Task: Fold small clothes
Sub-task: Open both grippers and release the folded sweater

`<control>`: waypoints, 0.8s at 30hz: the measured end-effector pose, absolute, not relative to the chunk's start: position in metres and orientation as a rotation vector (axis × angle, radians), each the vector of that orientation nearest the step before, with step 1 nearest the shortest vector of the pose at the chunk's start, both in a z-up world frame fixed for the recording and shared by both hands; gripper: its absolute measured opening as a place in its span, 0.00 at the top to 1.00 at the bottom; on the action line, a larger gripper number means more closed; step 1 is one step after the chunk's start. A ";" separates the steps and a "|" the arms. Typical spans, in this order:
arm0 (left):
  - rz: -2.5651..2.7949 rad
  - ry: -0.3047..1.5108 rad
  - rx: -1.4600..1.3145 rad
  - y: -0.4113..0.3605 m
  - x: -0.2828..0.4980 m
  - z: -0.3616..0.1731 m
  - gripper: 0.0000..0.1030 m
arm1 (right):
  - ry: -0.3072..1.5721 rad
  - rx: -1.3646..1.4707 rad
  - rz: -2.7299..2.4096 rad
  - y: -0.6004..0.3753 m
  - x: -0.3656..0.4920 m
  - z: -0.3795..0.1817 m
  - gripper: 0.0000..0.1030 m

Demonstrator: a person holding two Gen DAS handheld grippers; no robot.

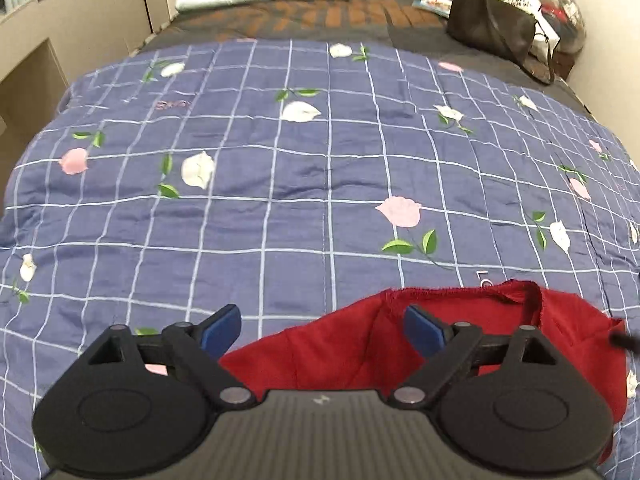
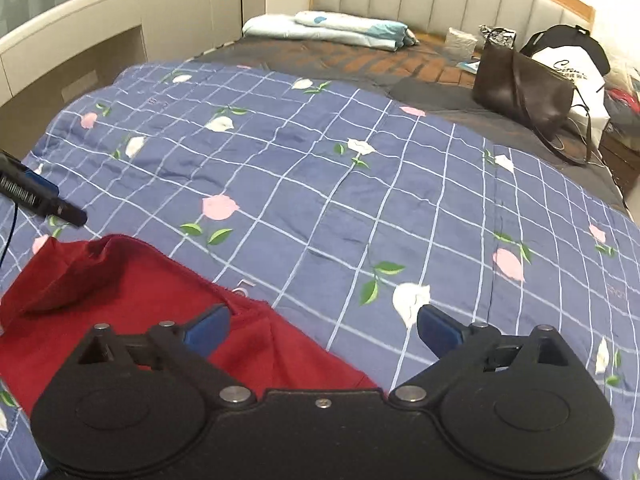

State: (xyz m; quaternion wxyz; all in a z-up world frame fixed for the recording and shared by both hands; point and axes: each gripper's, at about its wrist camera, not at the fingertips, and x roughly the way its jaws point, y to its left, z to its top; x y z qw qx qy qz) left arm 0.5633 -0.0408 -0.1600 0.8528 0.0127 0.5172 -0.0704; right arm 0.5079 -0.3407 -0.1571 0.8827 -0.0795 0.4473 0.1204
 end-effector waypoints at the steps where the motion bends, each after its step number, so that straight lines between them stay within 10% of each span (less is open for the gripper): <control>1: -0.146 1.083 0.033 -0.040 0.556 -0.161 0.06 | 0.939 -0.172 0.272 -0.336 0.500 -0.159 0.03; 24: 0.161 1.287 0.141 0.000 0.552 -0.214 0.05 | 1.145 -0.135 -0.154 -0.410 0.497 -0.208 0.05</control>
